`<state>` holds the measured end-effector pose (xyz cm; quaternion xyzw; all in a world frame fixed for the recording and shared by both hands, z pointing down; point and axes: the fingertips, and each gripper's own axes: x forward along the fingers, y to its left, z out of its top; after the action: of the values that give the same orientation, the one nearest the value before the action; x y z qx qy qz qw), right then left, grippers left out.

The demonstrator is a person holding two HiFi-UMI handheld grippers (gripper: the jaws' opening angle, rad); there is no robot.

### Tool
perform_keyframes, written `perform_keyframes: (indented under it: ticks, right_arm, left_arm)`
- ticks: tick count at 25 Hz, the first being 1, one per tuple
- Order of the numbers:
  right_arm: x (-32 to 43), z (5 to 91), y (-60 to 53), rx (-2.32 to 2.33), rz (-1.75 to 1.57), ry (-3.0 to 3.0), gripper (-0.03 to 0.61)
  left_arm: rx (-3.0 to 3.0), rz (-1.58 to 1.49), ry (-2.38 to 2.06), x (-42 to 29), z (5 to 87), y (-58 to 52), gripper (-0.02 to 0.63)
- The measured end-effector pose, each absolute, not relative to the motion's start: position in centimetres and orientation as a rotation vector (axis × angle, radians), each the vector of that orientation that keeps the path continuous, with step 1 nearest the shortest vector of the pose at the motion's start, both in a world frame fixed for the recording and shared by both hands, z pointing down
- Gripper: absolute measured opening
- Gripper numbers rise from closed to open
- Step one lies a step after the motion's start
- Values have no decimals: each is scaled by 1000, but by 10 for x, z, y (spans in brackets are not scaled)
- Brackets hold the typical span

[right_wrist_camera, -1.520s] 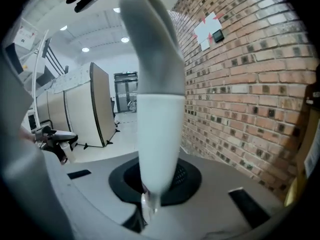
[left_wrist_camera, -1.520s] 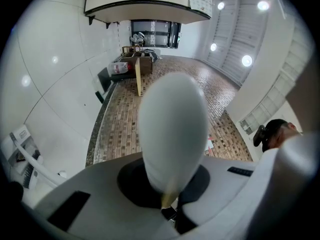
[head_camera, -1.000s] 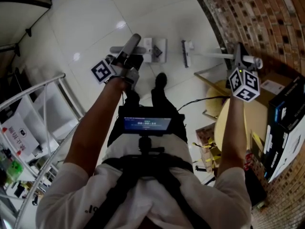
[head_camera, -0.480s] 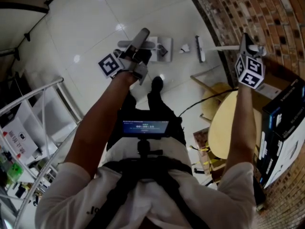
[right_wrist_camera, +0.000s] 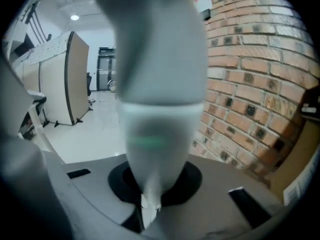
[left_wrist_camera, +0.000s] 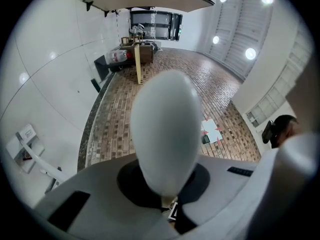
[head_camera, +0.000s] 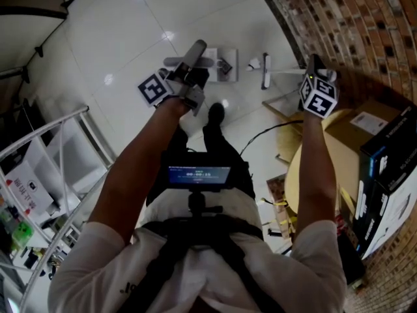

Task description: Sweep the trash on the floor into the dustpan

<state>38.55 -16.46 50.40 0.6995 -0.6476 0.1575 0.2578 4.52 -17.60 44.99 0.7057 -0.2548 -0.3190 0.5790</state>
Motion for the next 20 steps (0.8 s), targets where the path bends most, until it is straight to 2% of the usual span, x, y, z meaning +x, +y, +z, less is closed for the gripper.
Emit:
perform_keyframes:
  ticks: [5,20]
  right_arm:
    - [399,505,-152,2052,596,-1708,21]
    - [391,505,-139,2116,620,-1675,20]
  left_arm:
    - [1651,-747,-593,44,451,-170,0]
    - [1633,-720,-558,44,455,-164,0]
